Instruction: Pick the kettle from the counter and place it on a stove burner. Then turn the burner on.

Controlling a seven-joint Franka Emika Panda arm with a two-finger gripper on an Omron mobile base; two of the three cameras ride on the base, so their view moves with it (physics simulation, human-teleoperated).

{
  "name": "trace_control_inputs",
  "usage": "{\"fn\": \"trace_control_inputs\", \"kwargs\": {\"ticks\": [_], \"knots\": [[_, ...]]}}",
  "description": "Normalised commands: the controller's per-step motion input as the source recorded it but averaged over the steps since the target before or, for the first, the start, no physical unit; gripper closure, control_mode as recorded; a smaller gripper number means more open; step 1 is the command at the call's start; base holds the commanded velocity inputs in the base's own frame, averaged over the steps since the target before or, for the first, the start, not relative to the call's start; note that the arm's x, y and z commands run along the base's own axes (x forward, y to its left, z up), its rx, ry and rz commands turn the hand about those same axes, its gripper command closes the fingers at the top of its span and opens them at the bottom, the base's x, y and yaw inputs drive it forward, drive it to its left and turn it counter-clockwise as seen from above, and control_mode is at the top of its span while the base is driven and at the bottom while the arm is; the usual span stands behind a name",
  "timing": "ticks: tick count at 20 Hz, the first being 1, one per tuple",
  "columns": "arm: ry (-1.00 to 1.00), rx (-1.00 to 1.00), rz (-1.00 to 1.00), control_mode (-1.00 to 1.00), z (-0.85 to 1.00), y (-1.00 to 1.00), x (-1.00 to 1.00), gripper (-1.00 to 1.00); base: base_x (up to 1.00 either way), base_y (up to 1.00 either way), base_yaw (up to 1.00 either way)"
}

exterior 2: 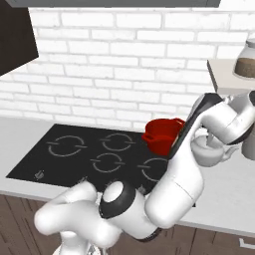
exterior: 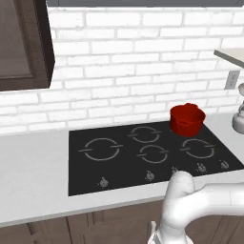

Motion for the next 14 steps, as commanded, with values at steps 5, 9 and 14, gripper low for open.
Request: {"fn": "trace_control_inputs", "kwargs": {"ticks": [5,9,14], "knots": [[-0.35,0.0,-0.01,-1.0,0.9,0.77,-0.92,1.0,0.0,0.0,0.0],[-0.24,0.0,0.0,-1.0,0.68,1.0,-0.48,1.0,0.0,0.0,0.0],[-0.08,-0.02,0.0,-1.0,0.55,1.0,-0.14,1.0,0.0,0.0,0.0]]}}
